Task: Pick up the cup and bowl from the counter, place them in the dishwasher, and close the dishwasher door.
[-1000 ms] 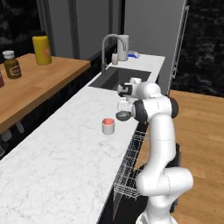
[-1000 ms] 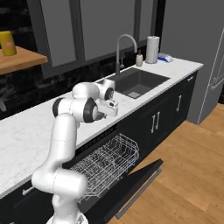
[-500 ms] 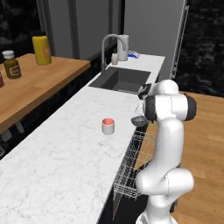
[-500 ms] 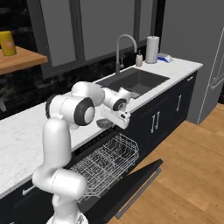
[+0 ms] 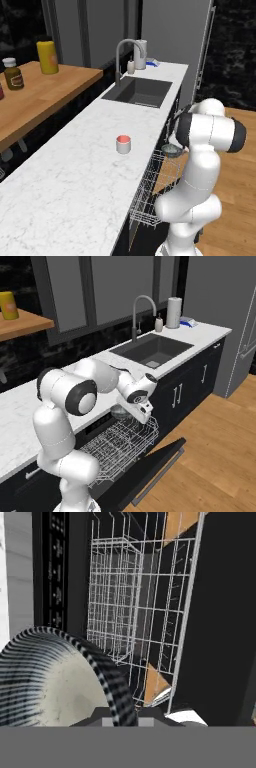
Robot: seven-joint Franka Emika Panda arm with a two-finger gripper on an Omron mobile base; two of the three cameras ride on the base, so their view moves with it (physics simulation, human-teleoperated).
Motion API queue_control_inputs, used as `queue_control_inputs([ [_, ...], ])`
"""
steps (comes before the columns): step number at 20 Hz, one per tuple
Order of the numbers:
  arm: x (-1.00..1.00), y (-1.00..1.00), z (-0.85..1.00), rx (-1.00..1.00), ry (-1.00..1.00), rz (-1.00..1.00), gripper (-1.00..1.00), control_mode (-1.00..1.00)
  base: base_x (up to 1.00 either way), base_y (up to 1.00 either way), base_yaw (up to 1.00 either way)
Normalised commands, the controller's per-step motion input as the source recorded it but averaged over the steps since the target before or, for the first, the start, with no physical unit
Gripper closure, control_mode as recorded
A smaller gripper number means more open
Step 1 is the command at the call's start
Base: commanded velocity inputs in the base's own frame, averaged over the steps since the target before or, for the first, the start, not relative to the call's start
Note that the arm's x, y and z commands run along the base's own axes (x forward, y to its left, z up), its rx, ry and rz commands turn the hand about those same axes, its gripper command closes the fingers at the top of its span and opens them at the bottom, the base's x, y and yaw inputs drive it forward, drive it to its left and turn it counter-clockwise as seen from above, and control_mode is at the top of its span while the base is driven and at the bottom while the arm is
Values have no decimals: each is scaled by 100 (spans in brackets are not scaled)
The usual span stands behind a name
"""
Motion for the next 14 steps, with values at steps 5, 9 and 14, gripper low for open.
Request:
queue_control_inputs([
  [5,-17,-31,-51,38,-2,-1,100,-100,0,0,0],
  [9,21,-4,-47,29,-6,-3,100,-100,0,0,0],
  [14,38,0,-59,22,0,0,100,-100,0,0,0],
])
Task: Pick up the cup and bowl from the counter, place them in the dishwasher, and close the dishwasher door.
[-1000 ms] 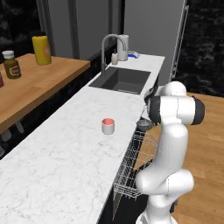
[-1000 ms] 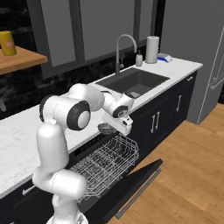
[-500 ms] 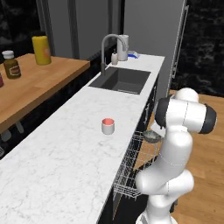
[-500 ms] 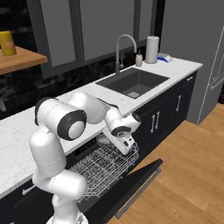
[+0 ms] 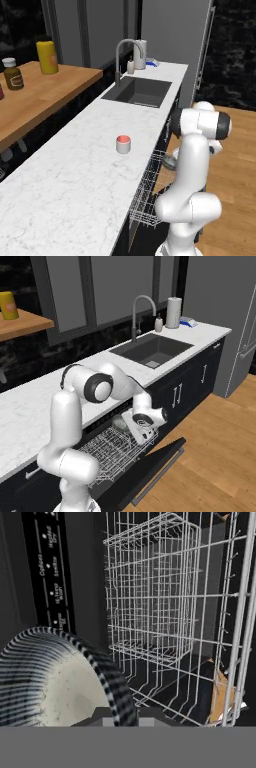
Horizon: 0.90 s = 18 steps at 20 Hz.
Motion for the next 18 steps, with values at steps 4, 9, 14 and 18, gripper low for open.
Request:
queue_control_inputs([
  [4,50,3,-44,10,0,0,100,-100,0,0,0],
  [9,40,2,-48,-3,1,-2,100,-100,0,0,0],
  [14,27,0,-77,-7,0,-3,100,-100,0,0,0],
  [18,33,31,-52,-7,0,-12,100,-100,0,0,0],
])
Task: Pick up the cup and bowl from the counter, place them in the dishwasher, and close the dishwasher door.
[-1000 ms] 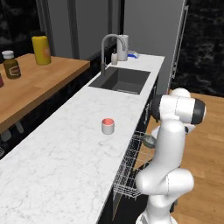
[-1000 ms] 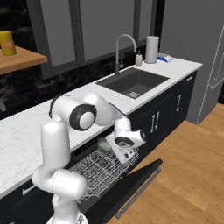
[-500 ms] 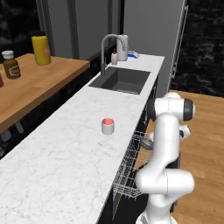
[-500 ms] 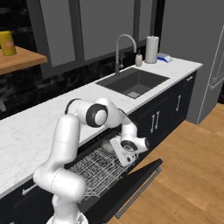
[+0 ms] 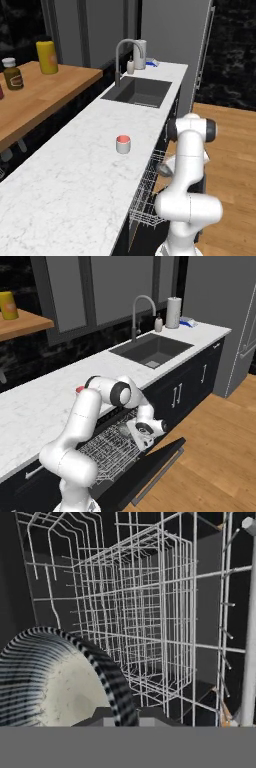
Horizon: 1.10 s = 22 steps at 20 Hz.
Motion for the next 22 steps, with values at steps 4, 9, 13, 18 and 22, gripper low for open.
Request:
queue_control_inputs([
  [4,20,10,-52,-7,0,-10,100,-100,0,0,0],
  [9,19,0,-79,-14,2,-8,100,-100,0,0,0],
  [13,3,0,-96,-20,4,-7,100,-100,0,0,0],
  [18,-11,-12,-98,-23,13,0,-100,-100,0,0,0],
  [22,-65,-82,-80,-5,4,0,-100,-100,0,0,0],
])
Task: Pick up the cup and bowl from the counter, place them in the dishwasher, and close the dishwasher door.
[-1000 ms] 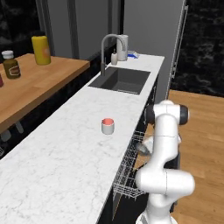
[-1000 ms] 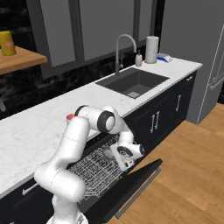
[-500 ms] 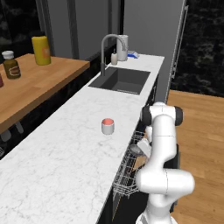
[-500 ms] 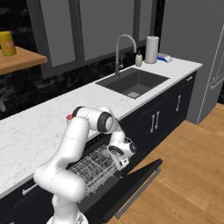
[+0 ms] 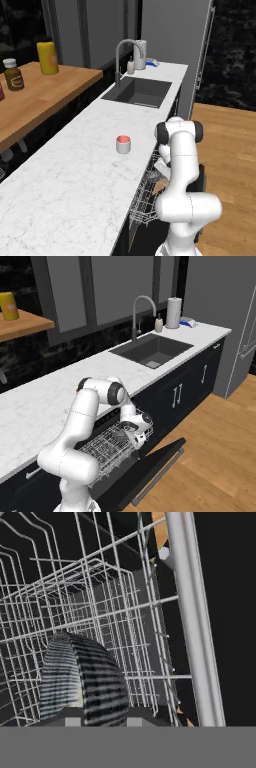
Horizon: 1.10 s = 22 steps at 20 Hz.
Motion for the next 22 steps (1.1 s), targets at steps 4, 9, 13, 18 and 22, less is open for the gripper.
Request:
queue_control_inputs([
  [4,-100,-100,-67,0,0,0,-100,-100,0,0,0],
  [9,-96,-76,-7,3,-6,0,-100,-100,0,0,0],
  [13,-72,-39,89,9,-15,0,-100,-100,0,0,0],
  [18,-27,-7,100,8,-7,0,-100,-100,0,0,0],
  [22,-9,-12,100,12,-1,0,-100,-100,0,0,0],
])
